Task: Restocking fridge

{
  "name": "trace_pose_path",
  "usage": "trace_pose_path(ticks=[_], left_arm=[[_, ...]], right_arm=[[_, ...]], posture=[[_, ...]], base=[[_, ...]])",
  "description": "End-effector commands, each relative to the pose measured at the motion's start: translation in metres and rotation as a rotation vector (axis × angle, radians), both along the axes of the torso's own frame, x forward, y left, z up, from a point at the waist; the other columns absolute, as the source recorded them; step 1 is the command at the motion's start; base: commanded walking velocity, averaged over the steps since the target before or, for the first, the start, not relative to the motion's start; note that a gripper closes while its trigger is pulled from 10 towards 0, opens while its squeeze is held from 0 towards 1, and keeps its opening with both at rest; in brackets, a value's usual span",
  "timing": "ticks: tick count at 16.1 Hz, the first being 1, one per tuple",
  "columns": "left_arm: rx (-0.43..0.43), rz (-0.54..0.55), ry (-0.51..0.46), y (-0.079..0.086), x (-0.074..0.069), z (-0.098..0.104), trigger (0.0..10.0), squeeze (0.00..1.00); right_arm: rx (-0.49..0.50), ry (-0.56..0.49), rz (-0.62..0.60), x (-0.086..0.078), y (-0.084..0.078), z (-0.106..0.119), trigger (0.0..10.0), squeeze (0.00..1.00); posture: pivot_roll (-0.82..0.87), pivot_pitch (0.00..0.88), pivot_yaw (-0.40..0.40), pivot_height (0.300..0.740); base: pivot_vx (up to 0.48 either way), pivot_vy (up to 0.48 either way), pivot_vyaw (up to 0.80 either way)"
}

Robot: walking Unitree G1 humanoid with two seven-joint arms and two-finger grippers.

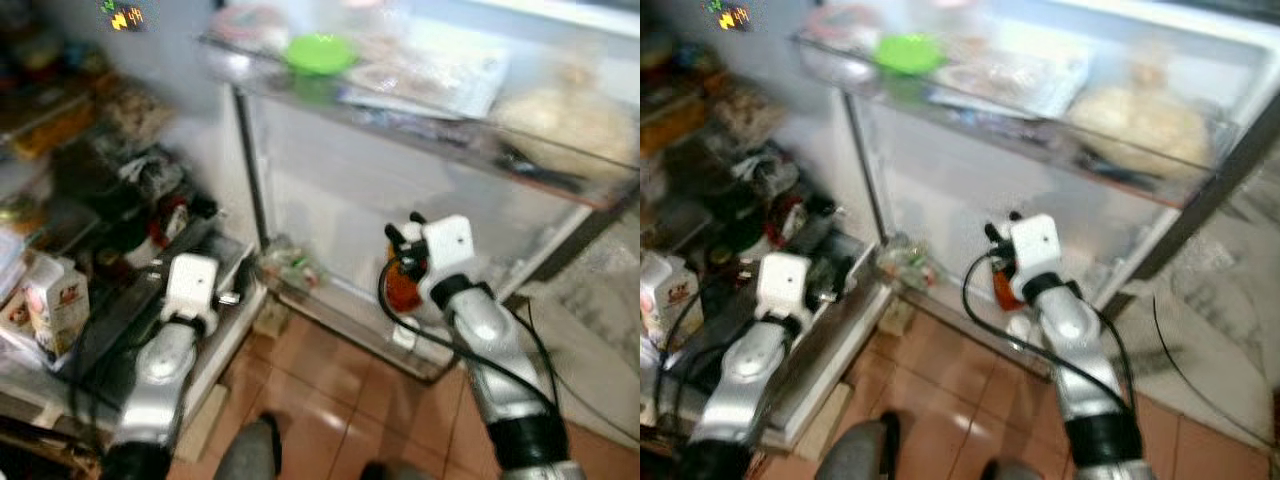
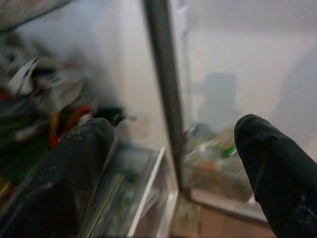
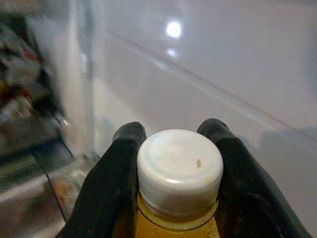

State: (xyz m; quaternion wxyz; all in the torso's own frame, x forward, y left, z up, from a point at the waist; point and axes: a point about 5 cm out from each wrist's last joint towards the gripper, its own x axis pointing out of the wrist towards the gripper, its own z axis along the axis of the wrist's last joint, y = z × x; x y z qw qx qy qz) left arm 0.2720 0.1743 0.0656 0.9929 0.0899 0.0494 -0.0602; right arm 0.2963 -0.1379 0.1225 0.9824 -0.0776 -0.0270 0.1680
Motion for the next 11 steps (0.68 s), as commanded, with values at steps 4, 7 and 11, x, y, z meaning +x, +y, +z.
trace_pose_path(ticks=[4,7,11], left_arm=[[0.001,-0.003,-0.014,-0.0104,-0.0003,0.006,10.0,0.0],[0.006,-0.009,-0.001,-0.0138,-0.0029,0.0046,10.0,0.0],[0.008,0.001,0.008,-0.0141,-0.0031,0.0058,10.0,0.0]], right_arm=[[0.01,-0.033,0.003,0.0034,-0.0028,0.004,10.0,0.0],[0.003,-0.047,-0.018,0.0074,-0.0074,0.0054,10.0,0.0],[0.024,-0.049,-0.015,0.0107,-0.0033,0.0043,10.0,0.0]], posture=[[0.04,0.083,-0.007,0.74],[0.04,0.089,-0.003,0.74],[0.05,0.097,-0.004,0.74]], base=[[0.0,0.0,0.0],[0.0,0.0,0.53],[0.0,0.0,0.67]])
